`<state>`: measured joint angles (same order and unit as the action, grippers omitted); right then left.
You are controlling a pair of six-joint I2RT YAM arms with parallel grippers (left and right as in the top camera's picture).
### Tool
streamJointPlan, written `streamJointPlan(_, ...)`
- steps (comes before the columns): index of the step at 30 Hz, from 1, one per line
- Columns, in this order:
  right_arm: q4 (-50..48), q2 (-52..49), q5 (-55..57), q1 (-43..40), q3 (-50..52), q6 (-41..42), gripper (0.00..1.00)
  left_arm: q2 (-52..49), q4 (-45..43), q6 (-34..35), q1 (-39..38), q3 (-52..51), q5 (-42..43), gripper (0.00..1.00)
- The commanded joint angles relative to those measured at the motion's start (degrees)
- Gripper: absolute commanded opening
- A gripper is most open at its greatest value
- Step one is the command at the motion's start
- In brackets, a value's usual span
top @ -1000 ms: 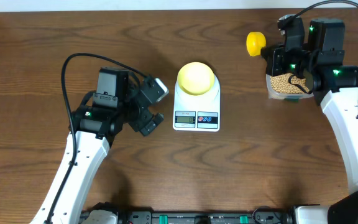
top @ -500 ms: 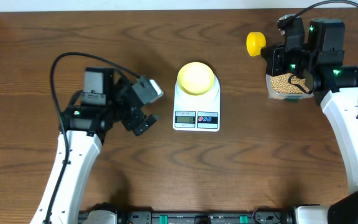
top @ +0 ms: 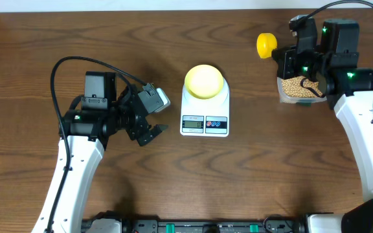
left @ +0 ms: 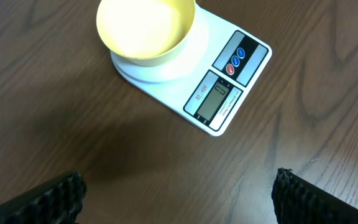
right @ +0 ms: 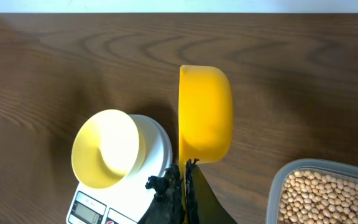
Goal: Scoop item into bowl and weigh 50g on scale
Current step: 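Raise the held scoop with the right gripper above the soybean tub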
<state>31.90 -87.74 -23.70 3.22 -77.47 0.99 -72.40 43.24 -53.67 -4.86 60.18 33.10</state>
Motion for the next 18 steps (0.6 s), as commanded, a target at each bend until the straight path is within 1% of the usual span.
streamJointPlan(1,-0.1,0.1,0.0,-0.3,-0.9,-0.7,0.01,-0.6,0.2,-0.9,0.2,-0.6,0.5,0.98)
streamJointPlan(12,-1.2,0.1,-1.0,-0.3,-0.9,-0.6,0.01,-0.6,0.2,-0.9,0.2,-0.6,0.5,0.97)
streamJointPlan(18,-1.7,0.1,-2.4,-0.4,-1.0,0.9,0.01,-0.6,0.2,-0.9,0.2,-0.6,0.5,0.97)
